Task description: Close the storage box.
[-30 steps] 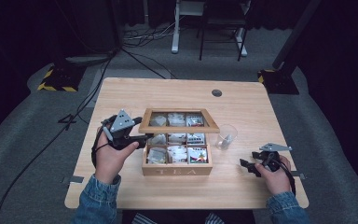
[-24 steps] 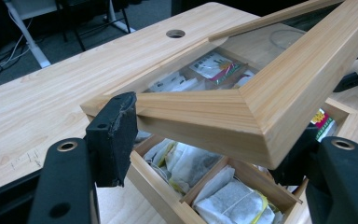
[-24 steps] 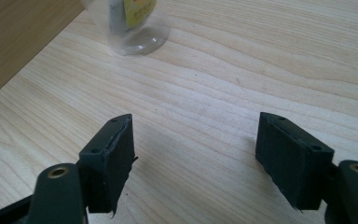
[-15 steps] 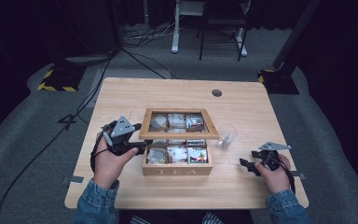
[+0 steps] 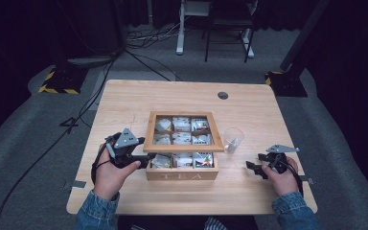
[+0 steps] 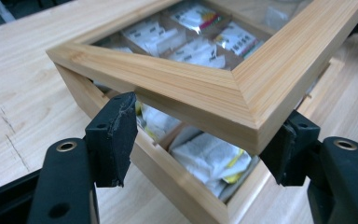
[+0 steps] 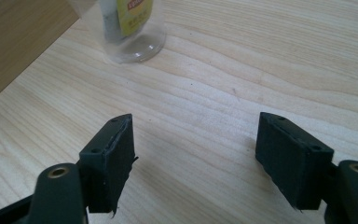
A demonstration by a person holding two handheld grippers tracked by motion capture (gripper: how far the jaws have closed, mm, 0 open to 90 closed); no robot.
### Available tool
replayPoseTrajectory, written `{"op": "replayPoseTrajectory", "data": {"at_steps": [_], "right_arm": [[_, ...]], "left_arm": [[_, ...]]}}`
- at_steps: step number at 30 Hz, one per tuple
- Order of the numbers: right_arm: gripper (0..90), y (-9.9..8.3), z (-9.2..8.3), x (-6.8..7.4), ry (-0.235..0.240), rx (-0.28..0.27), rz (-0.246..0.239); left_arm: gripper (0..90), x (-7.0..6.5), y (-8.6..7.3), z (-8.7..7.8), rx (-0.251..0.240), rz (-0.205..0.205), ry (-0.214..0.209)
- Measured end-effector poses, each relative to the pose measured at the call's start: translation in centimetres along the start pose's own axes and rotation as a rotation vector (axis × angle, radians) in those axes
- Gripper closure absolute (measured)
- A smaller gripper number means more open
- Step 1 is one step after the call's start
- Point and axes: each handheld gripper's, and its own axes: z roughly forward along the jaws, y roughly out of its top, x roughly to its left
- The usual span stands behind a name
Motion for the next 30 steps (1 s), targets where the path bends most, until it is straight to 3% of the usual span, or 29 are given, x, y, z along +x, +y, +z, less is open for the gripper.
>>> {"op": "replayPoseTrajectory", "data": {"at_steps": [7,15,20,30], "right_arm": [[28.7,0.3,0.3,0.2,-0.002,0.006,-0.02],[28.6,0.3,0.3,0.1,-0.004,0.006,-0.015],[28.6,0.3,0.3,0.1,-0.004,0.004,-0.016],[28.6,0.2,0.3,0.1,-0.004,0.002,-0.017]], "left_arm": [[33.9,-0.2,-0.5,0.3,0.045,0.015,-0.001],[33.8,-0.4,-0.8,0.8,0.086,0.012,-0.031],[33.8,-0.6,-1.0,1.3,0.125,0.036,-0.034],[33.6,-1.0,-1.4,1.7,0.174,0.042,-0.037]]}}
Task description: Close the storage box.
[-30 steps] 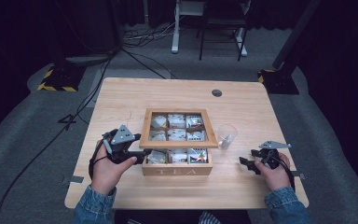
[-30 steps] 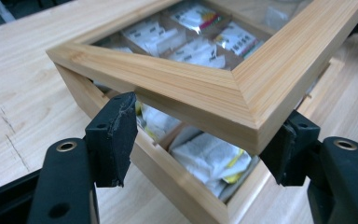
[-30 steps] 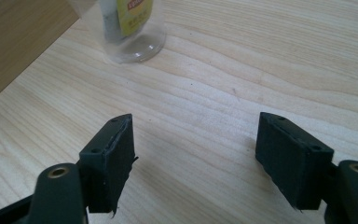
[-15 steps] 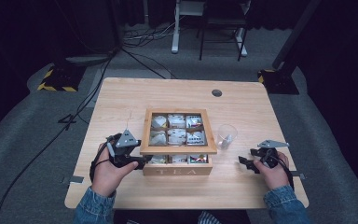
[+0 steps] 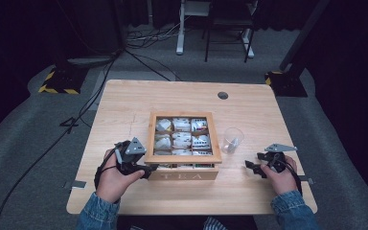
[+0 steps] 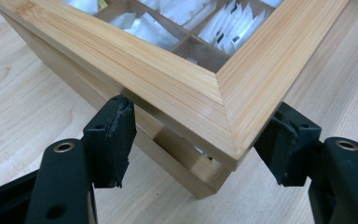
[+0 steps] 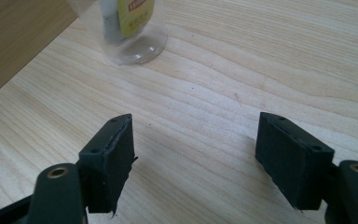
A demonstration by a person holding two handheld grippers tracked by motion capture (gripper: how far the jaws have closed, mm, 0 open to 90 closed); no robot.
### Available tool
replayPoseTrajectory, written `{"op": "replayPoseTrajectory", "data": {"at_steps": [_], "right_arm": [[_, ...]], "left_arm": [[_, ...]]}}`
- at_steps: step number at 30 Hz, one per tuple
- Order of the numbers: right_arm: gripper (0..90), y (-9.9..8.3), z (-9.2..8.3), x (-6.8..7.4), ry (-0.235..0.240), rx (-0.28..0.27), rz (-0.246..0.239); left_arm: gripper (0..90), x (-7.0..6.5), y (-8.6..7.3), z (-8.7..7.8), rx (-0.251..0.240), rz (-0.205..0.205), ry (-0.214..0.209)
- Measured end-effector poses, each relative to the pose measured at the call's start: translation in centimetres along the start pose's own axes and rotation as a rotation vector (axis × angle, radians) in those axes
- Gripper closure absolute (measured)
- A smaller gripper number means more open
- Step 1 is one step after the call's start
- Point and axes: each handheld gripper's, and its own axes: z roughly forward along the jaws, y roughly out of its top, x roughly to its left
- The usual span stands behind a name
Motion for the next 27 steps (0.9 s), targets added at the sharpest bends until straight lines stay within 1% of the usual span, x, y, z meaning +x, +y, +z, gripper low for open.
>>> {"op": "replayPoseTrajectory", "data": {"at_steps": [5,7,10,14,23,27], "right_arm": [[28.5,0.0,0.0,-0.01,0.001,-0.001,0.0],[28.5,0.0,0.0,-0.01,0.001,-0.001,-0.001],[28.5,0.0,0.0,-0.01,0.001,-0.002,0.0],[28.5,0.0,0.01,-0.01,0.001,-0.001,-0.001],[28.2,-0.01,0.01,-0.02,0.001,-0.001,-0.003],[28.2,-0.01,0.01,0.01,0.0,-0.001,-0.001]], "left_arm": [[33.4,-0.19,-0.1,0.22,0.029,0.005,0.001],[33.4,-0.3,-0.08,0.24,0.036,0.013,0.014],[33.3,-0.39,-0.08,0.28,0.043,0.014,0.018],[33.1,-0.35,-0.16,0.38,0.064,0.02,0.007],[33.0,-0.46,-0.26,0.75,0.111,0.024,0.002],[32.9,-0.45,-0.29,0.81,0.116,0.023,-0.002]]}}
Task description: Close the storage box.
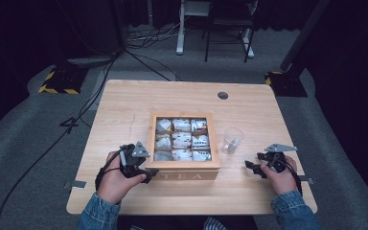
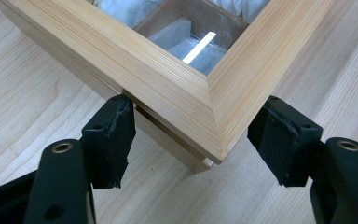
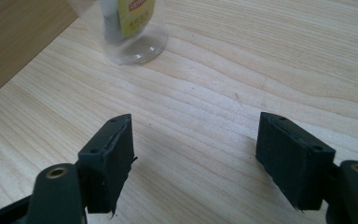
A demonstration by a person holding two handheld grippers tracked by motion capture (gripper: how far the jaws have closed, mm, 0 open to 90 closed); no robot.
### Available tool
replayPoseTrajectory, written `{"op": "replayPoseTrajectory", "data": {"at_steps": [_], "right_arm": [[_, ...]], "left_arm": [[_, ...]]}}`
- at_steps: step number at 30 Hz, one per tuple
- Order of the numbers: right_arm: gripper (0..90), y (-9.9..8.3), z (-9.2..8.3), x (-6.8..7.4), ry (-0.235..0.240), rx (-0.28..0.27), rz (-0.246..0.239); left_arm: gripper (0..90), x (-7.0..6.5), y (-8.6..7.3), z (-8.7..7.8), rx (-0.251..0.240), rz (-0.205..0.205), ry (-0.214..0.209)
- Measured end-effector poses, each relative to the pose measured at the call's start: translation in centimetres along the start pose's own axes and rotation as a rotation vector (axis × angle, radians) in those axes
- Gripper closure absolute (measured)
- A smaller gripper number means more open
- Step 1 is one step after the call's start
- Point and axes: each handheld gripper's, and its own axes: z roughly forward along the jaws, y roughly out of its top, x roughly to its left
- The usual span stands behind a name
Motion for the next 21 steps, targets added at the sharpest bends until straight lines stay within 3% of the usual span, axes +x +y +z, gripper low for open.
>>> {"op": "replayPoseTrajectory", "data": {"at_steps": [14,18,21], "right_arm": [[27.9,-0.01,0.01,-0.01,-0.001,0.002,-0.005],[27.7,-0.02,0.01,-0.02,0.001,0.001,-0.006],[27.7,-0.03,-0.01,-0.03,0.003,0.001,-0.004]], "left_arm": [[30.4,-0.01,-0.24,0.27,0.033,-0.013,-0.007],[30.7,-0.08,-0.31,0.1,0.029,-0.017,-0.012],[30.3,-0.04,-0.34,-0.46,-0.003,-0.023,-0.016]]}}
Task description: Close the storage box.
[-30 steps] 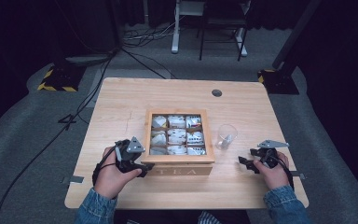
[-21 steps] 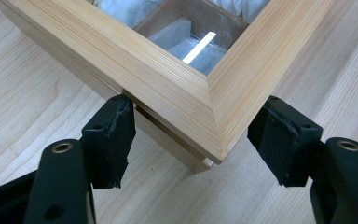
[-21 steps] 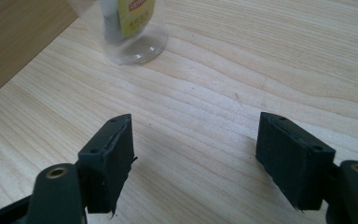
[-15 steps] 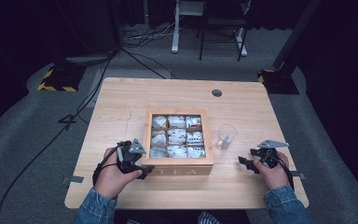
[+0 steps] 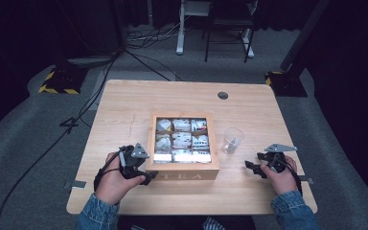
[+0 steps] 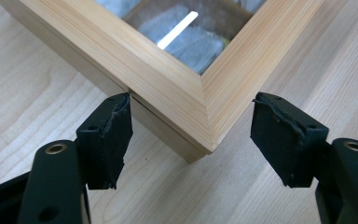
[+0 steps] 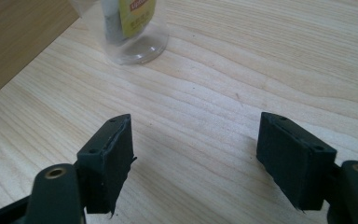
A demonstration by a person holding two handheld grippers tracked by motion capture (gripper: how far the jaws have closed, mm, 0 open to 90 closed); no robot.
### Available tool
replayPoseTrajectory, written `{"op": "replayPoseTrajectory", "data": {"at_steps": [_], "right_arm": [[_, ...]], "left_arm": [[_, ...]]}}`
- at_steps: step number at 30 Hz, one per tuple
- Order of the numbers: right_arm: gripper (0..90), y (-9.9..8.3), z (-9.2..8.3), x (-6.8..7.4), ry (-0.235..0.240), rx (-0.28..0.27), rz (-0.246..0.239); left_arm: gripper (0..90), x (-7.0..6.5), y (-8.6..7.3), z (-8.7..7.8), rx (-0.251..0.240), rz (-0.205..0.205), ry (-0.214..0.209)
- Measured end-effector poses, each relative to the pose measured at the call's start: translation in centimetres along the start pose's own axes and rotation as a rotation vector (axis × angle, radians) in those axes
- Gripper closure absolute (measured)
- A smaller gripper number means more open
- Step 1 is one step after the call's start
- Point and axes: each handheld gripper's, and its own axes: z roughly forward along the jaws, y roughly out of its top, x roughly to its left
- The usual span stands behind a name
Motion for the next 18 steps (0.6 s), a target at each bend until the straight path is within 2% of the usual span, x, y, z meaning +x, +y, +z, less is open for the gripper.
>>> {"op": "replayPoseTrajectory", "data": {"at_steps": [3,10,14,18], "right_arm": [[27.8,0.0,0.0,0.0,0.002,-0.001,0.003],[27.6,0.0,0.0,0.0,0.0,0.003,0.002],[27.5,0.0,0.0,0.0,-0.001,0.001,0.0],[27.0,0.0,0.0,-0.1,0.002,-0.002,0.0]], "left_arm": [[29.0,0.1,0.0,-0.7,-0.026,-0.009,-0.002],[26.7,0.9,-0.4,-2.3,-0.1,-0.027,0.027],[24.2,1.9,-0.9,-3.5,-0.145,-0.048,0.041],[21.3,2.9,-1.6,-4.2,-0.169,-0.054,0.068]]}}
